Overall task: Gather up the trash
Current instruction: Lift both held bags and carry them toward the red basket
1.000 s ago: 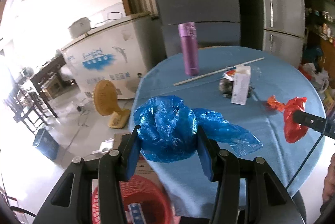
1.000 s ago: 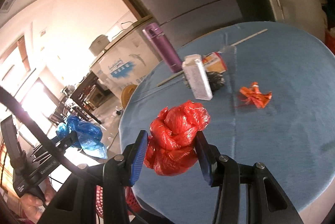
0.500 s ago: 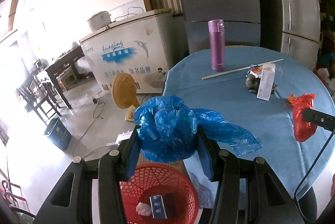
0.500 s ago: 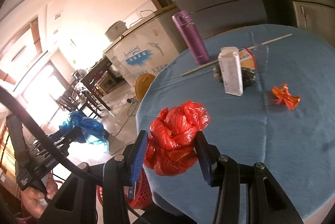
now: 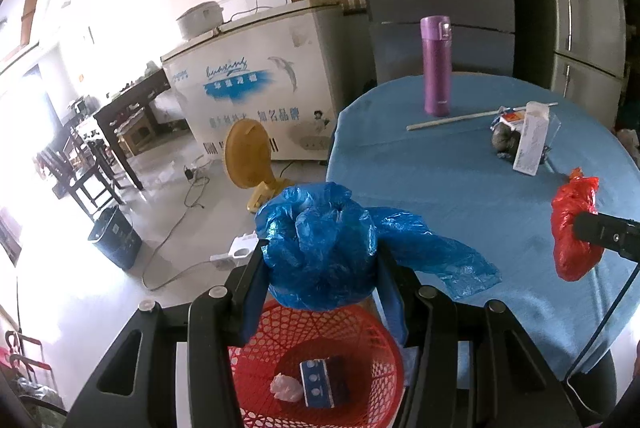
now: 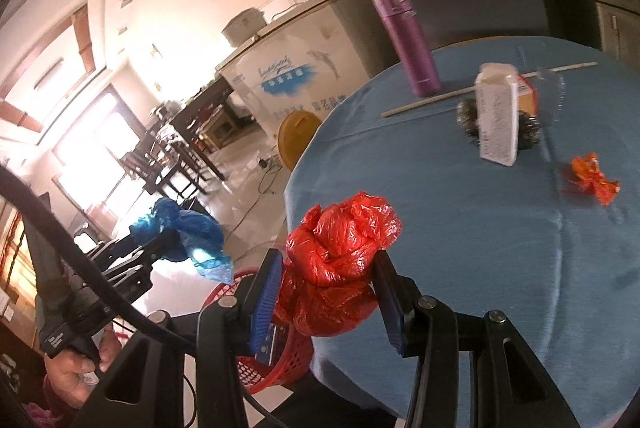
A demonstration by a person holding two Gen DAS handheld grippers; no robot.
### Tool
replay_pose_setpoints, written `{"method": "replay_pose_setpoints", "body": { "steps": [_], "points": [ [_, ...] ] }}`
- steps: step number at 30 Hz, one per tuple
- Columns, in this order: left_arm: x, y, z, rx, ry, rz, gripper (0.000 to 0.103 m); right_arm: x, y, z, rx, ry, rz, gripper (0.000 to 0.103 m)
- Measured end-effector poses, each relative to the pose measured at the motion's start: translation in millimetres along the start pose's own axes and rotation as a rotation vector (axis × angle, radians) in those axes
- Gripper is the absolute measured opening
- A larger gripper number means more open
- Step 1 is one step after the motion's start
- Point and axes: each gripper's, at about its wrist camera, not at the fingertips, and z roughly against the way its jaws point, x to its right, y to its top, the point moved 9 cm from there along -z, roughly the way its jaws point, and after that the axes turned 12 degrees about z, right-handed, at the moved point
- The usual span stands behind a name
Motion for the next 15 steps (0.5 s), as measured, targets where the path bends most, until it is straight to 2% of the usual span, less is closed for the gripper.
{"method": "replay_pose_setpoints", "body": {
  "steps": [15],
  "points": [
    [-32,-13,-20,-0.048,0.037,0.046,0.052,-48,2,-50,-0.07,0.074,0.097,0.049]
  ]
}}
